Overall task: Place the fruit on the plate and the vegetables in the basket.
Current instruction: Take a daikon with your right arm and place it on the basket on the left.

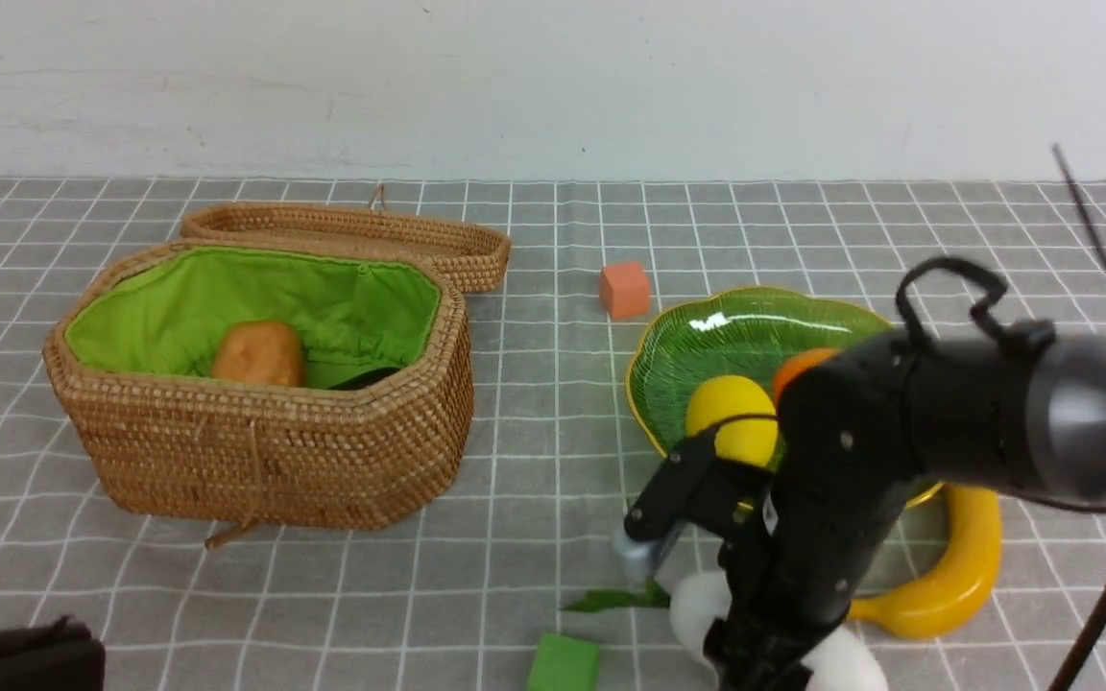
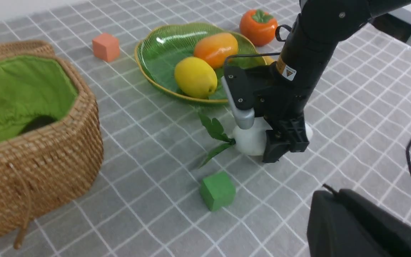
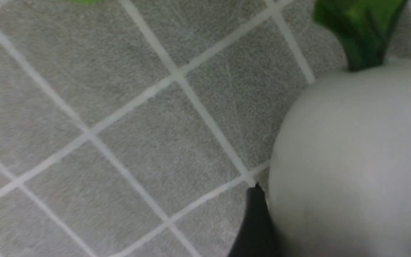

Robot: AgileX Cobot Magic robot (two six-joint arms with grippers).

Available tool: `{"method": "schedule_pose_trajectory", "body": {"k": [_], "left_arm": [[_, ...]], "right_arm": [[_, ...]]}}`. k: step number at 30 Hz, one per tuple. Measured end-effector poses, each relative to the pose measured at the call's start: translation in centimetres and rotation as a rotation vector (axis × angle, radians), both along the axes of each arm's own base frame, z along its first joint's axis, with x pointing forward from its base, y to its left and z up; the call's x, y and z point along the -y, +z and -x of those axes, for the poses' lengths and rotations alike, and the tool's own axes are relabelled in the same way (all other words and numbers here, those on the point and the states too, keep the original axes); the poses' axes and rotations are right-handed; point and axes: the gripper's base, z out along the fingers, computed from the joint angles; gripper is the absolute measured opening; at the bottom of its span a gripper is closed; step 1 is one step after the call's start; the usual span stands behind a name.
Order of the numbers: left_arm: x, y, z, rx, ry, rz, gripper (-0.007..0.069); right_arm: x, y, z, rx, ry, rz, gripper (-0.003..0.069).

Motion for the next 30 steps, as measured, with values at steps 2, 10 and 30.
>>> {"method": "schedule_pose_trajectory", "body": {"k": [2, 10, 30], "left_arm": [[0.0, 0.1, -0.1, 0.014, 0.006, 0.003, -0.0013], [-0.5, 1.0, -0.8, 0.127, 0.082, 0.025, -0.0013], [-0.5, 1.1, -0.9, 0.141, 0.091, 0.027, -0.0013]], "right_arm": [[-0.6, 1.8, -0.1, 0.017, 0.006, -0.027, 0.0503], [-8.6, 15.5, -2.9, 0.425, 0.14, -0.492, 0.0503], [-15.3, 14.6, -9.2, 0.537, 0.205, -0.629, 0.0637]]}}
